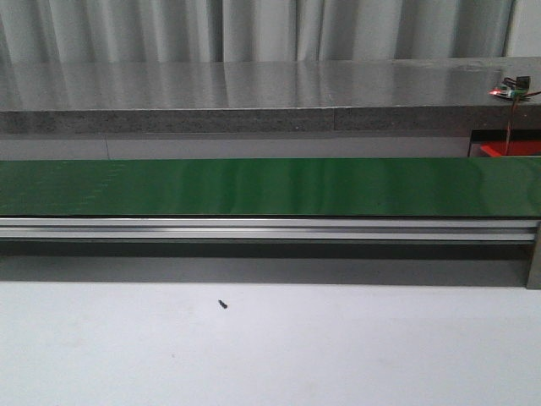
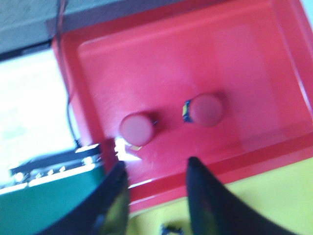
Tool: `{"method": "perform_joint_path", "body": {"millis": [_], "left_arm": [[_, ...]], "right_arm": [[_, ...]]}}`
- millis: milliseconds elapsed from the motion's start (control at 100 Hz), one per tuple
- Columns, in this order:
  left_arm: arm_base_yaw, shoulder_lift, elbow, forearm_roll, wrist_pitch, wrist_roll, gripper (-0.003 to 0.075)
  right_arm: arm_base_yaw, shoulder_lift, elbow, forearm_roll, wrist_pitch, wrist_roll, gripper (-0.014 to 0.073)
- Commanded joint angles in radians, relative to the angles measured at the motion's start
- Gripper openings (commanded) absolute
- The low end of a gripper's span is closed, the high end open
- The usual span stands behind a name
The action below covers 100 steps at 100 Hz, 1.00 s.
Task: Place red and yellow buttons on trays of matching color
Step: 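Raise the right gripper away from the red tray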
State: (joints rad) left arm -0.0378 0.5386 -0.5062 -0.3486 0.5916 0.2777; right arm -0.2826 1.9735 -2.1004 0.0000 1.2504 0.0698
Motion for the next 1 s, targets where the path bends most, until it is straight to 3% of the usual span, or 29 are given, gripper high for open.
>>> {"method": "perform_joint_path", "body": {"millis": [0, 140, 360, 990], "left_arm": [[-0.01, 0.001, -0.029, -0.022, -0.066, -0.002, -0.002], [-0.01, 0.001, -0.029, -0.022, -0.066, -0.002, -0.002], [-0.01, 0.001, -0.029, -0.022, -0.066, -0.002, -0.002], [-0.01, 0.001, -0.029, -0.022, -0.066, -0.002, -0.002]], "right_arm": [[0.041, -0.116, 0.033, 0.006, 0.084, -0.008, 0.0146], [0.113, -0.197, 0.127, 0.006, 0.083, -0.008, 0.0041], [0.185, -0.348, 0.297, 0.019, 0.065, 0.002, -0.0018], [0.199, -0.915, 0.789, 0.086, -0.137, 0.002, -0.0019]]}}
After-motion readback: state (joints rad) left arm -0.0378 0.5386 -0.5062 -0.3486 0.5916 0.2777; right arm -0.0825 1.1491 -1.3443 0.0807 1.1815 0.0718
